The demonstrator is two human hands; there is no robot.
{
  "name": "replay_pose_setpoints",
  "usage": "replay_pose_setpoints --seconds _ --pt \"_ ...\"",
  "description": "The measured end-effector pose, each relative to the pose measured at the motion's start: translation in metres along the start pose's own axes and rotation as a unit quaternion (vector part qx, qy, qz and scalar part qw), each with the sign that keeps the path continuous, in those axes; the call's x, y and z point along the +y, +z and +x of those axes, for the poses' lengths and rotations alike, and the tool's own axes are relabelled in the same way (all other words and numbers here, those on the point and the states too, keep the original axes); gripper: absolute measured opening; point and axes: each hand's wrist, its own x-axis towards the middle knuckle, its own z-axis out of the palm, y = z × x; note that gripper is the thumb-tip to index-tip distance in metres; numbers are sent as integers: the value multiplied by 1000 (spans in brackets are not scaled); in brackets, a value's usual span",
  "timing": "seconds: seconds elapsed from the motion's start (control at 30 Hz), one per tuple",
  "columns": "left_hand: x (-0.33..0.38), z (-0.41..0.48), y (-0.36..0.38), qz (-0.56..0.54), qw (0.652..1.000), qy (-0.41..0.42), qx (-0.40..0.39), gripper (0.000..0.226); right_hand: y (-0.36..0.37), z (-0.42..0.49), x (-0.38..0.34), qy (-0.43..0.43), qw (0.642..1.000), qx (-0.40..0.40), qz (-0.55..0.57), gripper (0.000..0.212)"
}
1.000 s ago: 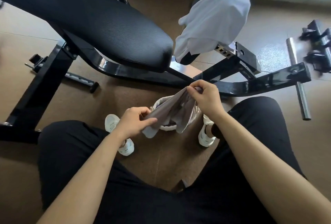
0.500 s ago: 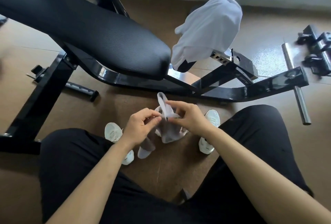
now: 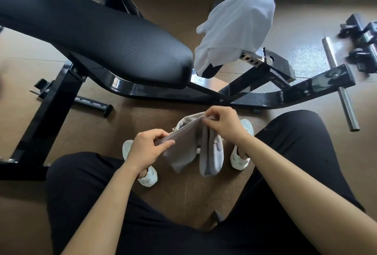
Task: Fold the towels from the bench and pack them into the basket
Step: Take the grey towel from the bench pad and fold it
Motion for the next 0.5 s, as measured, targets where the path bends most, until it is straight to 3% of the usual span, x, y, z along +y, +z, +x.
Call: replay_pose_setpoints --seconds 0.23,0.4,0.5 --pt "7 -1 4 -92 993 -40 67 15 -8 -9 12 57 997 50 -14 7" --pt "18 2 6 -206 970 -66 109 16 -9 -13 4 76 993 73 44 23" --pt "27 4 13 -256 956 -96 110 11 -6 -13 1 109 987 76 87 17"
